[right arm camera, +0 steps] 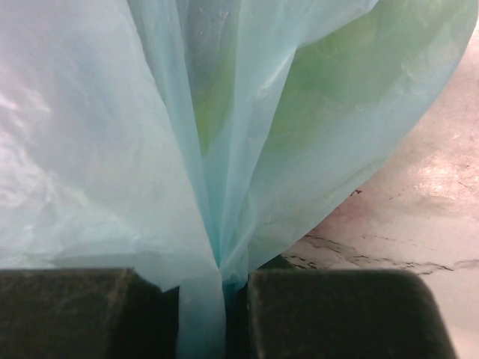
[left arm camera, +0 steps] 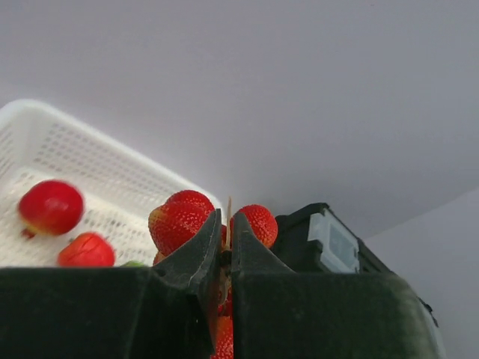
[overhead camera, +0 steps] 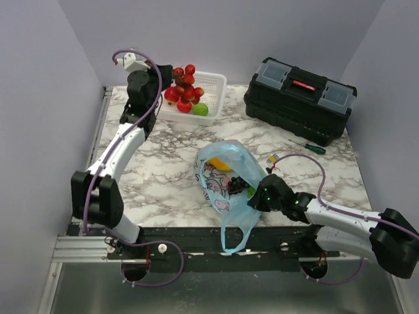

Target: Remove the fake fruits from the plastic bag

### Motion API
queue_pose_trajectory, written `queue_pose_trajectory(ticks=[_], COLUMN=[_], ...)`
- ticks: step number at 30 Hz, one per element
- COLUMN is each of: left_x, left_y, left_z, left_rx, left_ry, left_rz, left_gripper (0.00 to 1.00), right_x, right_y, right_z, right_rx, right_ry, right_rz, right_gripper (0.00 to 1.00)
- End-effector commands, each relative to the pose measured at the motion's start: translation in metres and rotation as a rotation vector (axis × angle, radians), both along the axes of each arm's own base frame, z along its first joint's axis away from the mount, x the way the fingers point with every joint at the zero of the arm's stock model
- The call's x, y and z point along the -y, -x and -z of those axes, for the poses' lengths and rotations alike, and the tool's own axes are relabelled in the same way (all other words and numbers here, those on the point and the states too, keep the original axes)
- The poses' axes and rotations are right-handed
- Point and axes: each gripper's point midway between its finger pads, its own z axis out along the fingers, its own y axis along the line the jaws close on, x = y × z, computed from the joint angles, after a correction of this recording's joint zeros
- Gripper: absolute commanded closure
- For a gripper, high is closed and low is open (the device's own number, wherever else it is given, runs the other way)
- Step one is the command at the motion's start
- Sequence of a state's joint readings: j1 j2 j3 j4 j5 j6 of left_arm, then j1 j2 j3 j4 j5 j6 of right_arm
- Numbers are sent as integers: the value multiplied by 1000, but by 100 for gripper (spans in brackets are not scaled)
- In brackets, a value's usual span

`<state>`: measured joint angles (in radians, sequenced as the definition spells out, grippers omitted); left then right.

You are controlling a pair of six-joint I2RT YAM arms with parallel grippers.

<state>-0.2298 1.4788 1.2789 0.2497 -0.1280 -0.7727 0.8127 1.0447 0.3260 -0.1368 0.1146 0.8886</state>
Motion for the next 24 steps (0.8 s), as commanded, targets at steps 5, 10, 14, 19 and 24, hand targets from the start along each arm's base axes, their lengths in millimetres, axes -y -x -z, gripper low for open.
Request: queue_pose_trajectory(ticks=[5,10,14,19,24], left_x=[54,67,69,71,69], left_y=[-78,-120,-138,-158,-172], left_z=[-38,7,44,92,120], left_rx=[241,184,131,34,-40], left_ry=[24,58,80,88,131], left_rz=[244,274,262,252,269], left_gripper=[100,100,100,100,100], right_x=[7,9,10,10,11], right_y=[4,3,3,3,3], right_z=[9,12,14,15,16], right_rx=[-19,-29,-41,-45,-47], right_ry=[48,65,77,81,85], right_rz=[3,18,23,24,28], right_gripper=[86,86,86,86,86])
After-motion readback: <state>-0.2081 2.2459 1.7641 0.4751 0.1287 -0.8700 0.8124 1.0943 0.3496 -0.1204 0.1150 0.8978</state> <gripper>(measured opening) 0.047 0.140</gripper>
